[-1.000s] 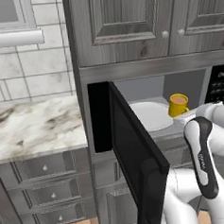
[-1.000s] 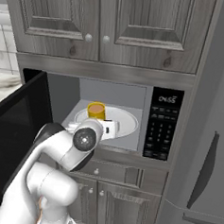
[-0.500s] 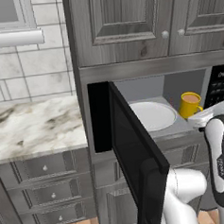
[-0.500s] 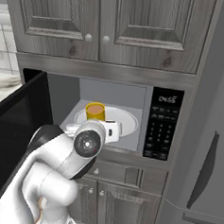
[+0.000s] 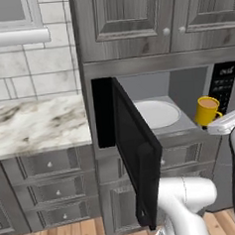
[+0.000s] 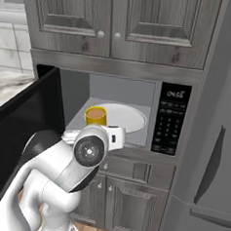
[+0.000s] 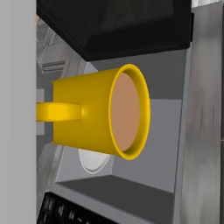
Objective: Pick the cup of tea, navigate to the dining table, and place it on the saucer.
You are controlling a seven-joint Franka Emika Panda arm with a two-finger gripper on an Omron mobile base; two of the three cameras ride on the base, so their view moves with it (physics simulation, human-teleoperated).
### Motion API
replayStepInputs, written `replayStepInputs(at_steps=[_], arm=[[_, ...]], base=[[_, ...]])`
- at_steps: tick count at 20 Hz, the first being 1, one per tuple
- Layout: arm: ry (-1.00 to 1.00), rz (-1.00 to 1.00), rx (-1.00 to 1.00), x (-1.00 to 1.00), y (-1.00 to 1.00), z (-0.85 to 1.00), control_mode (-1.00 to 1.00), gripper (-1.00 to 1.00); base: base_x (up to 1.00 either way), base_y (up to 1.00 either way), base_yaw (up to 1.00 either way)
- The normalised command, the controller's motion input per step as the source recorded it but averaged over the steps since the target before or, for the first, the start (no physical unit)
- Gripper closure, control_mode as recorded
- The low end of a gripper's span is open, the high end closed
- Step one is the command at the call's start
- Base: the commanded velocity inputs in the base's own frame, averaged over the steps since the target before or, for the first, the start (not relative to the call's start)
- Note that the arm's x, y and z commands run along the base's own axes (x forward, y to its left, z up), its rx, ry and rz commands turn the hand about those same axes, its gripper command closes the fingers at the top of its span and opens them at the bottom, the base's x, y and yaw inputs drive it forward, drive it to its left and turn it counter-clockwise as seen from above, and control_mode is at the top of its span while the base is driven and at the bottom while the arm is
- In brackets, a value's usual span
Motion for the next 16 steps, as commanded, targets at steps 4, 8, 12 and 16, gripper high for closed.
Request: replayStepInputs(at_steps=[4, 8, 12, 16], arm=[[0.0, 0.0, 0.0, 0.0, 0.0, 0.0, 1.0, 1.0], [0.0, 0.0, 0.0, 0.0, 0.0, 0.0, 1.0, 1.0], [0.0, 0.0, 0.0, 0.0, 0.0, 0.0, 1.0, 1.0], [0.0, 0.0, 0.0, 0.0, 0.0, 0.0, 1.0, 1.0]], base=[[-0.71, -0.2, 0.2], [-0.59, -0.31, 0.28], [-0.52, -0.24, 0.34], [-0.53, -0.28, 0.35]])
